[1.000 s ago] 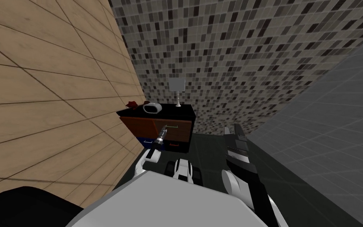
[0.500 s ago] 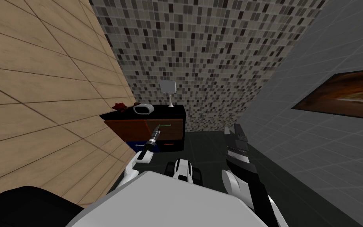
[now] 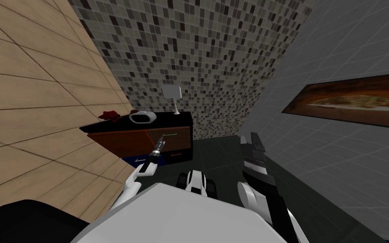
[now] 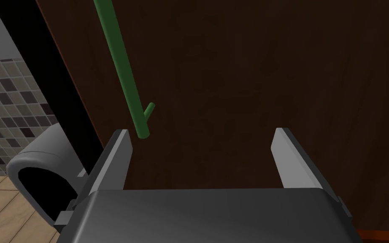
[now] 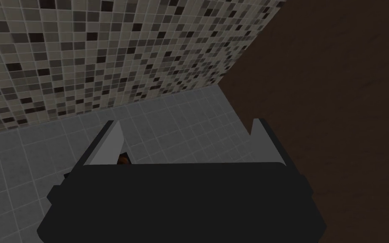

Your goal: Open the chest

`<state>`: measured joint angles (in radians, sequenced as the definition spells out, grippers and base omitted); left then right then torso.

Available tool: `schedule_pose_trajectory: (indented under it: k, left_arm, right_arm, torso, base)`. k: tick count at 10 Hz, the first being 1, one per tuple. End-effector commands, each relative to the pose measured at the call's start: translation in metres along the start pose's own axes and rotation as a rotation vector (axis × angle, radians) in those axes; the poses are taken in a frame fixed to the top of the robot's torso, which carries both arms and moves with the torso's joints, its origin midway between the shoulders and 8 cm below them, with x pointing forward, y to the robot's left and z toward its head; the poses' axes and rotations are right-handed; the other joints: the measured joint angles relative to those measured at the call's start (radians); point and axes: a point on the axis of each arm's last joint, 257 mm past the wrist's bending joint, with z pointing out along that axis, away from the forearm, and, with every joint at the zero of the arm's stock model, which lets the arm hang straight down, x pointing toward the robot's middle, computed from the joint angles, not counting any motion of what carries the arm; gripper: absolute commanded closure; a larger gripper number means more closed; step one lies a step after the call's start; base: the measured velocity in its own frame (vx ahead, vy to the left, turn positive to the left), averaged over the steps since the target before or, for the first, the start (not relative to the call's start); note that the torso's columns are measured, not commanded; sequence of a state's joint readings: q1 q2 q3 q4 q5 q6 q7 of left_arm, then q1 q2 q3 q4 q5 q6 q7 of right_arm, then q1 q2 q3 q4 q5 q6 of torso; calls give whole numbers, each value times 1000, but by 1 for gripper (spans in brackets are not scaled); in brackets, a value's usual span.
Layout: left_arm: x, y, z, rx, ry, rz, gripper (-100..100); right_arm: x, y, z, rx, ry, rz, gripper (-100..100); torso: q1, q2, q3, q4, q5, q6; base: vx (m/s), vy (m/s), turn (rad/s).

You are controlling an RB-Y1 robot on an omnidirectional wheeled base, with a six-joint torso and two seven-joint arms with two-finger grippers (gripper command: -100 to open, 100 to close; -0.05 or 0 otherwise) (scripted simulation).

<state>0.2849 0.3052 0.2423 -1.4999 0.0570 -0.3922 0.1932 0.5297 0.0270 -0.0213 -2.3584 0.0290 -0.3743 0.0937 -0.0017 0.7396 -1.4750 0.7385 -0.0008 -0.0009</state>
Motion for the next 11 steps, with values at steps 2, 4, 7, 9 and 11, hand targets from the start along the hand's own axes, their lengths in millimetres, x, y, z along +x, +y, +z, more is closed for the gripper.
schedule_pose_trajectory:
  k: [2, 4, 7, 9, 11]
  left_arm:
    - [-89, -2, -10, -11, -107, 11, -100]
    - [-101, -4, -12, -9, -129, 17, -100]
    - [-181, -17, -26, 9, -231, 23, -100]
    - [-223, -30, -34, 31, -287, 26, -100]
    - [-221, -29, -31, 25, -294, 30, -100]
  right_arm:
    - [0, 0, 0, 0, 0, 0, 0]
    - [0, 0, 0, 0, 0, 0, 0]
    - [0, 0, 0, 0, 0, 0, 0]
    - [0, 0, 0, 0, 0, 0, 0]
    - [0, 0, 0, 0, 0, 0, 0]
  torso:
    - [3, -2, -1, -1, 1, 0]
    - [3, -2, -1, -1, 1, 0]
    - [1, -1, -1, -1, 1, 0]
    - [1, -2, -1, 0, 0, 0]
    - [2, -1, -1, -1, 1, 0]
  base:
    - [-45, -101, -284]
    - [-20, -57, -92]
    - [-27, -76, -299]
    - [-23, -96, -280]
    - [-22, -66, -113]
